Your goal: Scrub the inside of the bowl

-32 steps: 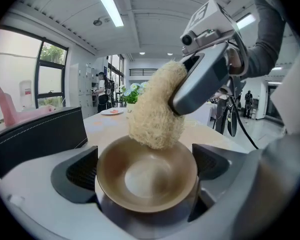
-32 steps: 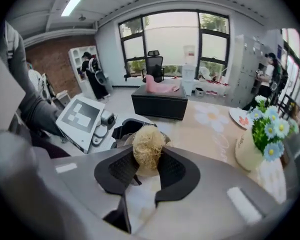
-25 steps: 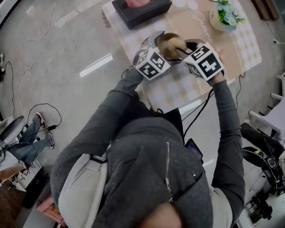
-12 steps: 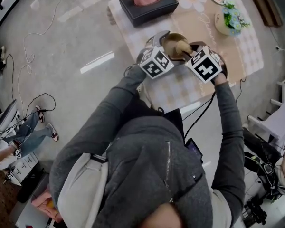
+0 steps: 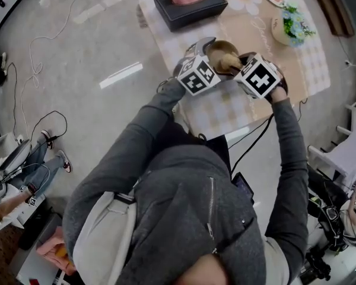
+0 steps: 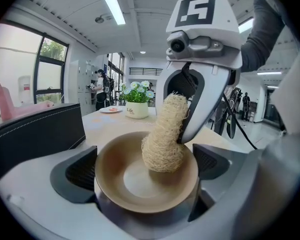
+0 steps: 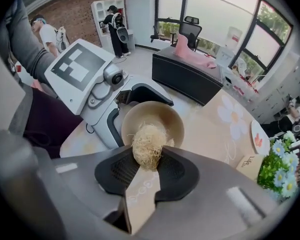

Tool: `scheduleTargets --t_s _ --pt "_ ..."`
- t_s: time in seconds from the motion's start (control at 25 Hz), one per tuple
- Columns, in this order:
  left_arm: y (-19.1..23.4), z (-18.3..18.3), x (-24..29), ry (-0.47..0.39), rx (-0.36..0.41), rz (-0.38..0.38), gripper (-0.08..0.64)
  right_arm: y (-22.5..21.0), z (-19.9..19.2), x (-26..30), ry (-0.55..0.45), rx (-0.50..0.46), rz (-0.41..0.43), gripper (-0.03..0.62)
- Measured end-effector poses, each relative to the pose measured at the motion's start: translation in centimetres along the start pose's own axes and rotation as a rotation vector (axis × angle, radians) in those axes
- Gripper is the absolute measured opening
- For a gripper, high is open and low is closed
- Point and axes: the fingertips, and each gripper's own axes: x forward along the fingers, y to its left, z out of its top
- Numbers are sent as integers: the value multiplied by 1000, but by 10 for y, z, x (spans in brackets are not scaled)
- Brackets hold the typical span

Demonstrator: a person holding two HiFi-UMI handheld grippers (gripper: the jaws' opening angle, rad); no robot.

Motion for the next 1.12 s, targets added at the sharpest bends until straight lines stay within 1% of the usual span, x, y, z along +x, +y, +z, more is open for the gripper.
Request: scheduleTargets --t_s 0.24,0.48,0.6,0.76,1.12 --pt "0 -1 1 2 -1 -2 595 7 2 4 47 4 105 92" --pt "0 -1 0 3 -1 -3 595 13 7 5 81 -11 239 91" --pt "0 0 -1 4 -1 -3 595 15 9 5 98 -29 290 91" --pt "-1 0 0 4 0 -1 595 17 11 5 105 -80 323 89" --pt "-1 0 -1 7 4 0 594 23 23 6 91 -133 372 87"
